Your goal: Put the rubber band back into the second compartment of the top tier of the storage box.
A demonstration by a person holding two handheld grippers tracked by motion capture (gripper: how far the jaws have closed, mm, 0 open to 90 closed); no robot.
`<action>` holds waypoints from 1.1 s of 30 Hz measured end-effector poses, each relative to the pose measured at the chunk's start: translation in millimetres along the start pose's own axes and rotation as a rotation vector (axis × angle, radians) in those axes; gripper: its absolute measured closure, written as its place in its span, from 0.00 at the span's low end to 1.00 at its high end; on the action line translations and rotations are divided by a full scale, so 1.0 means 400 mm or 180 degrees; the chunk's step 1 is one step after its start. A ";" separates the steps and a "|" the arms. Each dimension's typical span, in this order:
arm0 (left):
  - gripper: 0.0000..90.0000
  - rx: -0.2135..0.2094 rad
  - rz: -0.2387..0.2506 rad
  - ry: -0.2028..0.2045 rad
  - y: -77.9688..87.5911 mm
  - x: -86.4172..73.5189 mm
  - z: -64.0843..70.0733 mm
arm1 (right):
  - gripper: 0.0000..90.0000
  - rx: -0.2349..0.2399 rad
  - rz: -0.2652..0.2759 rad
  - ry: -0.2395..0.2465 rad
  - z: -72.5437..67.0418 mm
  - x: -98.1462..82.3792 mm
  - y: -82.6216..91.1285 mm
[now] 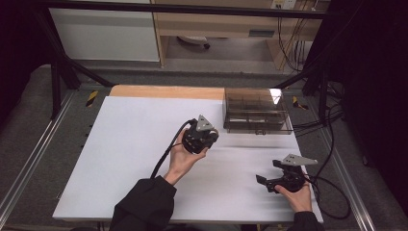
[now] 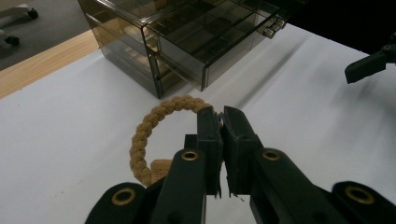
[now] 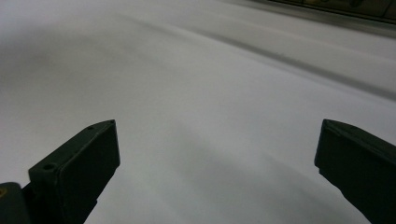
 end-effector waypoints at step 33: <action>0.94 -0.0016 0.0027 -0.0048 -0.078 0.123 0.048 | 0.01 0.0015 0.0009 0.0002 -0.002 0.001 0.000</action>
Point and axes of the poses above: each handheld gripper's, and its own axes: y roughly backward along the jaws, x roughly out of its top, z roughly to its right, the point moved 10 cm from there along -y, roughly forward along the jaws, and after that the axes turned 9 degrees about x, right-handed, at the moved point
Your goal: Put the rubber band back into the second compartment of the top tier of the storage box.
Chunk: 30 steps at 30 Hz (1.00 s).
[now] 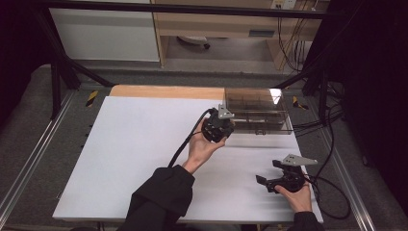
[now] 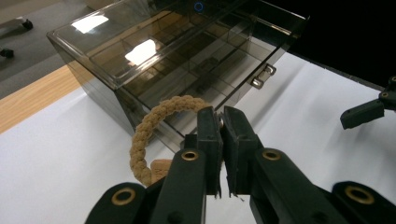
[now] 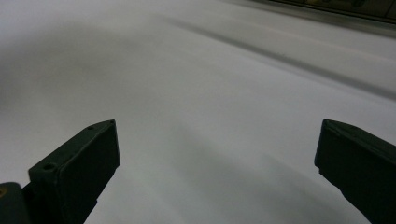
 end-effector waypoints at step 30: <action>0.94 -0.0028 -0.0006 -0.0025 -0.082 0.086 0.038 | 0.01 0.0011 -0.0020 0.0002 -0.002 -0.003 -0.001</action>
Point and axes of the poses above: each handheld gripper's, and its own axes: y roughly backward along the jaws, x roughly out of its top, z roughly to its right, the point moved 10 cm from there along -y, roughly forward along the jaws, and after that the axes turned 9 degrees about x, right-handed, at the moved point
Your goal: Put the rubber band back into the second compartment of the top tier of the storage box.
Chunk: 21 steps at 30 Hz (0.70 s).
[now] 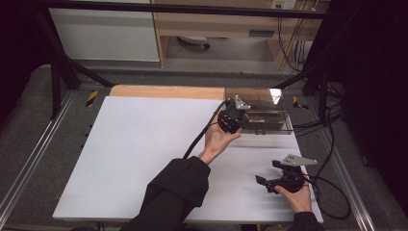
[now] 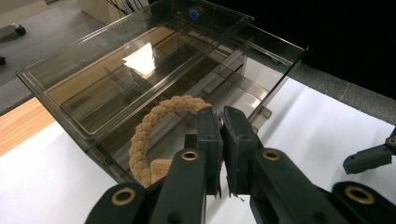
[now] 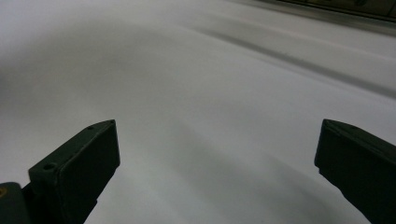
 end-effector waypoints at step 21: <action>0.94 -0.0029 -0.0084 -0.0044 -0.075 0.032 0.036 | 0.01 0.0006 0.0017 0.0008 0.001 0.002 0.002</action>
Point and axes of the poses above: each handheld gripper's, and its own axes: y roughly backward along the jaws, x roughly out of its top, z roughly to its right, the point moved 10 cm from there along -y, roughly forward along the jaws, and after that the axes turned 9 degrees about x, right-handed, at the moved point
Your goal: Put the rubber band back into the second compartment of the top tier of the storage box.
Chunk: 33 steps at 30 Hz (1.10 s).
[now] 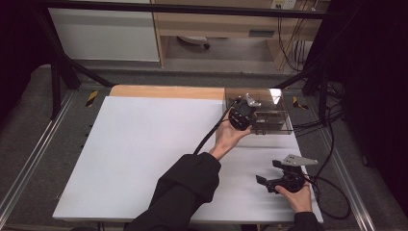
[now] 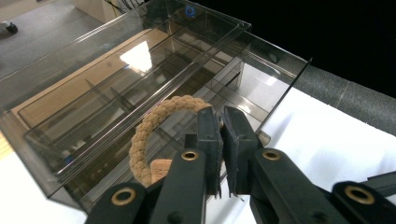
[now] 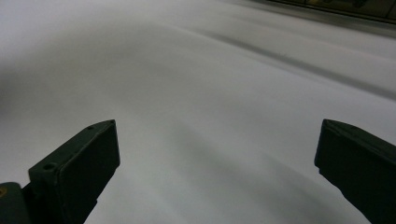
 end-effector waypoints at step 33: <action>0.94 -0.0062 -0.0144 -0.0069 -0.101 -0.006 0.044 | 0.01 0.0004 -0.0003 -0.0004 0.000 -0.001 -0.002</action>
Point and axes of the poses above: each handheld gripper's, and its own axes: y roughly backward along the jaws, x roughly out of its top, z roughly to its right, the point moved 10 cm from there along -y, roughly forward along the jaws, and after that the axes turned 9 degrees about x, right-handed, at the moved point
